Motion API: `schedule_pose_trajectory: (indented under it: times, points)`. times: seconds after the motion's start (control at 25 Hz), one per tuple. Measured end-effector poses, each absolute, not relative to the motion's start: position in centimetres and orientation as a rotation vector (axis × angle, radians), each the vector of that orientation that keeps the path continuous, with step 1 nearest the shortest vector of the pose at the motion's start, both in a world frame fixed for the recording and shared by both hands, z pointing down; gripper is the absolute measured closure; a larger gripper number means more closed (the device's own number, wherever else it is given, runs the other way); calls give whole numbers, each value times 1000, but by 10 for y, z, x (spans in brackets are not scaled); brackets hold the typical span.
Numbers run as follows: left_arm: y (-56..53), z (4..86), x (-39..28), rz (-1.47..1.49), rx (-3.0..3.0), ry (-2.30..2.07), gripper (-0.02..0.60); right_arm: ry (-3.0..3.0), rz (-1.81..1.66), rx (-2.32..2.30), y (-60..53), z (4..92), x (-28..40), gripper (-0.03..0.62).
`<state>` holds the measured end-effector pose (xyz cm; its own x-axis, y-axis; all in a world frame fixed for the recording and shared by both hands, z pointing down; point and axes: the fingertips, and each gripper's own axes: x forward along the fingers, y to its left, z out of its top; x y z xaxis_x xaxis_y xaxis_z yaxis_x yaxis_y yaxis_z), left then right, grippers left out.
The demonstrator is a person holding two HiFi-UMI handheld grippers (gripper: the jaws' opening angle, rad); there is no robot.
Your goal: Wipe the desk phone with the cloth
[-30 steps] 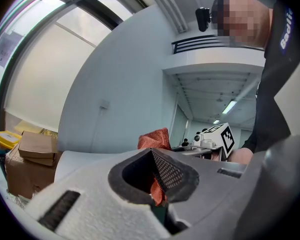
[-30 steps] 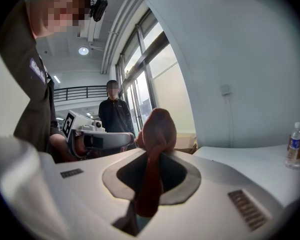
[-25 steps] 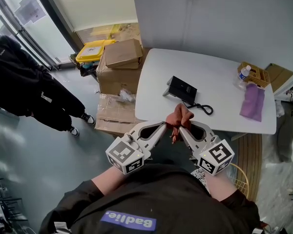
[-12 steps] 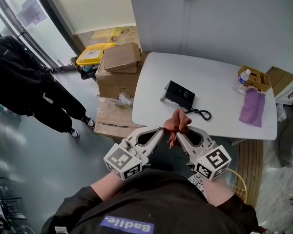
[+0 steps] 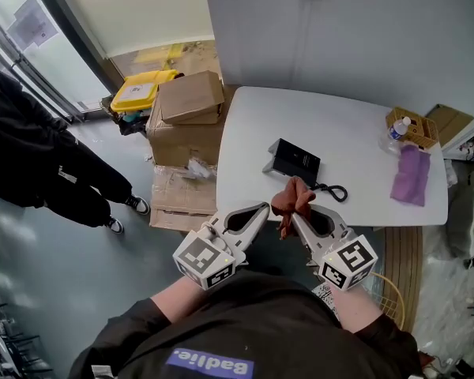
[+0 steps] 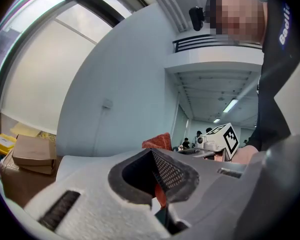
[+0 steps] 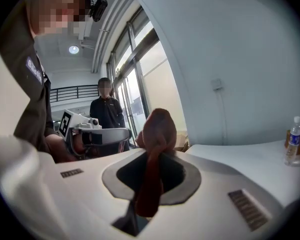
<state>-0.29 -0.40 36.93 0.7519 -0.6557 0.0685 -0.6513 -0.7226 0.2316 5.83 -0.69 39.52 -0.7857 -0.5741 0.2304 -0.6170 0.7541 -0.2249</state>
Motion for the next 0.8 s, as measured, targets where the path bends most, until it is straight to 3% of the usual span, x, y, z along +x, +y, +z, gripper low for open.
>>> schedule_pose_trajectory:
  times: [0.44,0.8]
  points:
    - [-64,382,-37,-22,2779,-802,580,-2653,435,1145,-72,412,32,525]
    - [-97,396,-18,0,2745,-821,581,-2603,451,1125,-120,446,53,525]
